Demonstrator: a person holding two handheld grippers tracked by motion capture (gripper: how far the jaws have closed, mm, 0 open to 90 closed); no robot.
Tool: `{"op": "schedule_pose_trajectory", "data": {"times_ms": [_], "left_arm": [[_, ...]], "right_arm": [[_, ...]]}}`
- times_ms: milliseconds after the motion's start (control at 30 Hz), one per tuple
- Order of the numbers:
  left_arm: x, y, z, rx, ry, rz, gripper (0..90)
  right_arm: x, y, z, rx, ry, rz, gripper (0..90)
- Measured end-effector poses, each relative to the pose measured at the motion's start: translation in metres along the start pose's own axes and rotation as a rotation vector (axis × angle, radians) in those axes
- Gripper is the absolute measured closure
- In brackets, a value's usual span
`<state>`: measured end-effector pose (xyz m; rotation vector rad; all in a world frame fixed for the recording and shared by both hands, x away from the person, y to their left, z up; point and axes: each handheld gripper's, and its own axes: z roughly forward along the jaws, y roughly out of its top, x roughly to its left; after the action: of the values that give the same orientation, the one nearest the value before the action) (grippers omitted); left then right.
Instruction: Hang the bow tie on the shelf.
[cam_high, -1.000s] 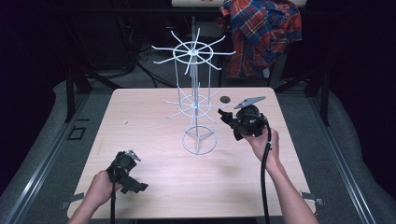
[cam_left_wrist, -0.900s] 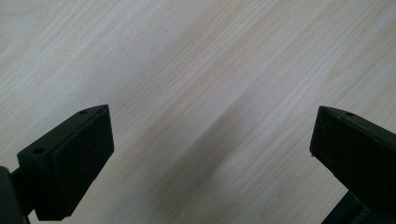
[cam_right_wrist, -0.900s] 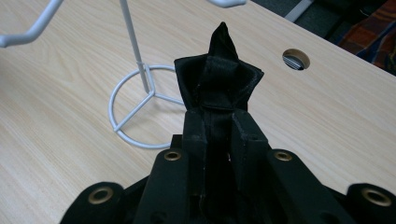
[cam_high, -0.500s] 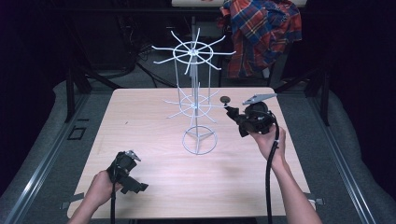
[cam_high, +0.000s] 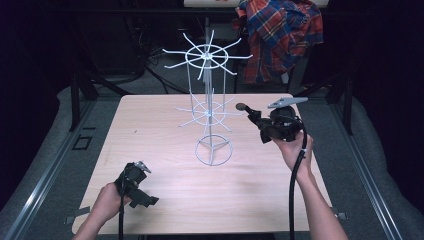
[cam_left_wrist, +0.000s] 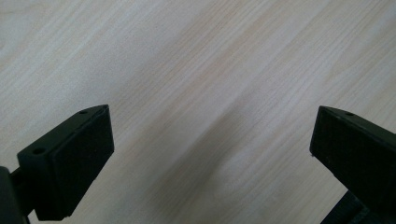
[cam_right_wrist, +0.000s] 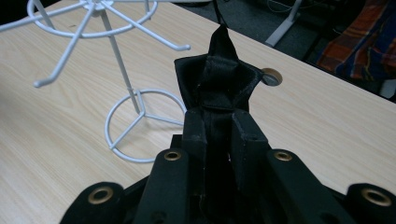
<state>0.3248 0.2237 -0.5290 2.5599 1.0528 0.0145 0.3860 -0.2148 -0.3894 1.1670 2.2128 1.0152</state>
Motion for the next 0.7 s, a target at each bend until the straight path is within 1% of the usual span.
{"op": "schedule_pose_trajectory", "data": {"times_ms": [133,167,267,300,367,433,467,533,600,633,700], "left_arm": [[0.000,0.000,0.000,0.001,-0.001,0.000,0.0],[0.000,0.000,0.000,0.001,0.000,0.000,0.0],[0.000,0.000,0.000,0.002,0.001,0.000,0.0],[0.000,0.000,0.000,0.003,0.001,0.000,0.0],[0.000,0.000,0.000,0.003,-0.002,0.001,0.0],[0.000,0.000,0.000,0.004,-0.001,0.002,0.0],[0.000,0.000,0.000,0.004,0.000,0.003,0.0],[0.000,0.000,0.000,0.004,0.001,0.002,0.0],[0.000,0.000,0.000,0.004,0.001,0.002,0.0],[0.000,0.000,0.000,0.004,0.001,0.003,0.0],[0.000,0.000,0.000,0.005,0.001,0.003,0.0]], "right_arm": [[0.006,0.004,-0.005,-0.021,0.009,-0.011,77.3],[0.007,0.005,-0.006,-0.012,0.009,-0.020,77.3],[0.010,0.006,-0.005,-0.020,0.017,-0.017,77.2],[0.011,0.006,-0.004,-0.020,0.022,-0.024,77.2],[0.014,0.006,-0.003,-0.018,0.034,-0.023,77.3],[0.016,0.006,-0.002,-0.015,0.036,-0.028,77.2],[0.017,0.006,-0.001,-0.014,0.042,-0.040,77.3],[0.019,0.006,0.000,-0.016,0.045,-0.035,77.2],[0.021,0.006,0.002,-0.006,0.052,-0.043,77.2],[0.022,0.006,0.004,-0.008,0.059,-0.038,77.2],[0.026,0.005,0.010,0.006,0.063,-0.045,77.2]]}}
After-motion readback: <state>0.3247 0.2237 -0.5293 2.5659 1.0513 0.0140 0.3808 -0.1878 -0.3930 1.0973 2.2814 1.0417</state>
